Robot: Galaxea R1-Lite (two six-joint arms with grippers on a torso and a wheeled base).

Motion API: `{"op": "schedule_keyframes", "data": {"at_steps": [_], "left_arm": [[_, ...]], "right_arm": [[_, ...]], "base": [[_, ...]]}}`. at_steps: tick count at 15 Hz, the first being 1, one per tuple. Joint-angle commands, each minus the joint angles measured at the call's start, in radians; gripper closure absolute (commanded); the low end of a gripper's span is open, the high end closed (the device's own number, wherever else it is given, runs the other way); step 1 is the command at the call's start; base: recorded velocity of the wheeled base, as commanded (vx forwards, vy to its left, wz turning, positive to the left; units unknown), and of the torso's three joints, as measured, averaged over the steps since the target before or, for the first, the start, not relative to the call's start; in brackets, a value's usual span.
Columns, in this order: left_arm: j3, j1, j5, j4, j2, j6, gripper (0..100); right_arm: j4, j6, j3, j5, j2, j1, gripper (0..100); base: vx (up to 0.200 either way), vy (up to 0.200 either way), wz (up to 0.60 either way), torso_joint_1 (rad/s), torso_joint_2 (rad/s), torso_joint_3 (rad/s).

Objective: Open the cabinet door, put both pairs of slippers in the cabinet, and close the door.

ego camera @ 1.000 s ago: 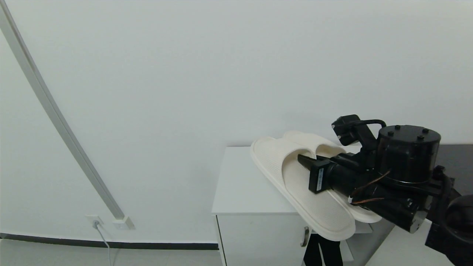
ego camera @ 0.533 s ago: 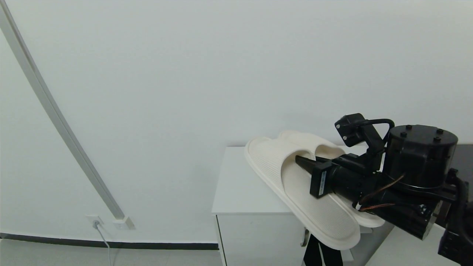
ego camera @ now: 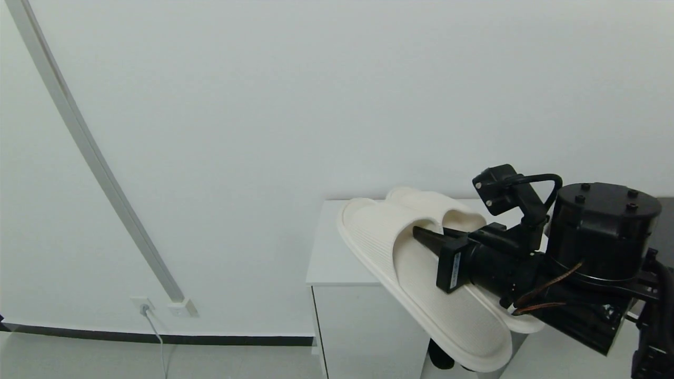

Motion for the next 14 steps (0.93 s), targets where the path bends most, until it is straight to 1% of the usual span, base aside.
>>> {"op": "schedule_keyframes", "data": {"at_steps": [1, 3, 14], "left_arm": [[0.000, 0.000, 0.000, 0.000, 0.001, 0.000, 100], [0.000, 0.000, 0.001, 0.000, 0.001, 0.000, 100], [0.000, 0.000, 0.001, 0.000, 0.001, 0.000, 100]], "right_arm": [[0.000, -0.001, 0.004, -0.001, -0.002, 0.006, 100], [0.000, -0.001, 0.004, -0.001, -0.001, 0.006, 100], [-0.001, -0.008, 0.027, -0.003, -0.004, 0.021, 100]], "base": [[-0.200, 0.000, 0.00, -0.012, -0.01, 0.007], [-0.200, 0.000, 0.00, 0.000, 0.00, 0.005], [0.000, 0.000, 0.00, 0.000, 0.00, 0.000]]}}
